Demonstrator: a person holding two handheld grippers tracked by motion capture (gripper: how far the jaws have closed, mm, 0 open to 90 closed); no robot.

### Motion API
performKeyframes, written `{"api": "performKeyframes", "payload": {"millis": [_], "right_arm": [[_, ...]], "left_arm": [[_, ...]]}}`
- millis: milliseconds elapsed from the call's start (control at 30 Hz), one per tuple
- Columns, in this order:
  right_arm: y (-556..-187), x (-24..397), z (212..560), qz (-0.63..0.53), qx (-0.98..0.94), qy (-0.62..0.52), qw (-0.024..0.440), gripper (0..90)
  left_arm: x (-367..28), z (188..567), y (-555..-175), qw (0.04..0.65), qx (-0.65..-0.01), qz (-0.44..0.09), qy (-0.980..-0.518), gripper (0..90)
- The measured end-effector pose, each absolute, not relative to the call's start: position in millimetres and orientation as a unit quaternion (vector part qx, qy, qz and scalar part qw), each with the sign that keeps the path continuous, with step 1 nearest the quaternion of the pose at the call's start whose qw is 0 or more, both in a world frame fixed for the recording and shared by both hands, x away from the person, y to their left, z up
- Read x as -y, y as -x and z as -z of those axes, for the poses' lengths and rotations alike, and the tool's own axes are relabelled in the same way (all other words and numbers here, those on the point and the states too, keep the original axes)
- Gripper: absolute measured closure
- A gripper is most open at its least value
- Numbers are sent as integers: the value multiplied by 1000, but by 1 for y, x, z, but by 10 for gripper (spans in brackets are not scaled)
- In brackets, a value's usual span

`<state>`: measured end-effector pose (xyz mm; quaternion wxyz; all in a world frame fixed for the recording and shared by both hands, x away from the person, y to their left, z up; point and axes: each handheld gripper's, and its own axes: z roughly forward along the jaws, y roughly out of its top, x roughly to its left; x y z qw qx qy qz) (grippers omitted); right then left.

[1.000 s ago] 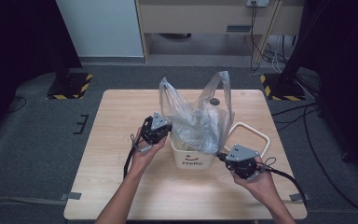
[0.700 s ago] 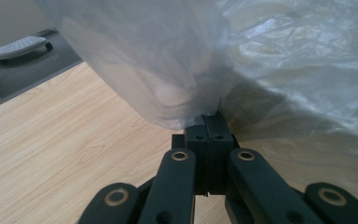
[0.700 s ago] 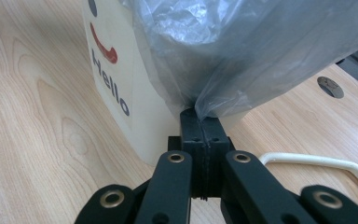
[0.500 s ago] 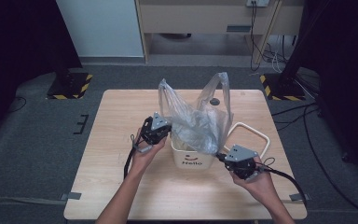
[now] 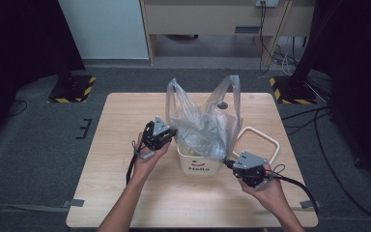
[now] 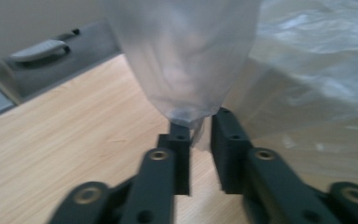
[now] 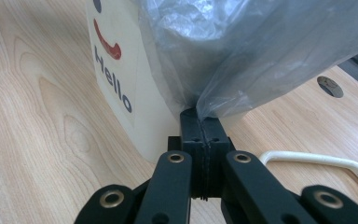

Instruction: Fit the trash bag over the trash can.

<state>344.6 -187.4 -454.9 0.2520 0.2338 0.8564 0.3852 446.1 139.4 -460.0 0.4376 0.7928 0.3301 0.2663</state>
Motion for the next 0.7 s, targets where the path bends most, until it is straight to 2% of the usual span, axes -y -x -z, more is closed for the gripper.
{"api": "performKeyframes", "payload": {"millis": [167, 400, 700], "right_arm": [[-342, 189, 456, -389, -854, -235, 255, 900], [-343, 184, 455, -385, -855, -227, 263, 900], [-342, 181, 456, -383, -855, -228, 266, 900]], "left_arm": [[-151, 454, -438, 448, -334, -283, -779, 615], [-158, 440, -426, 469, -327, -292, -767, 488], [-163, 421, -406, 504, -311, -277, -757, 457]]}}
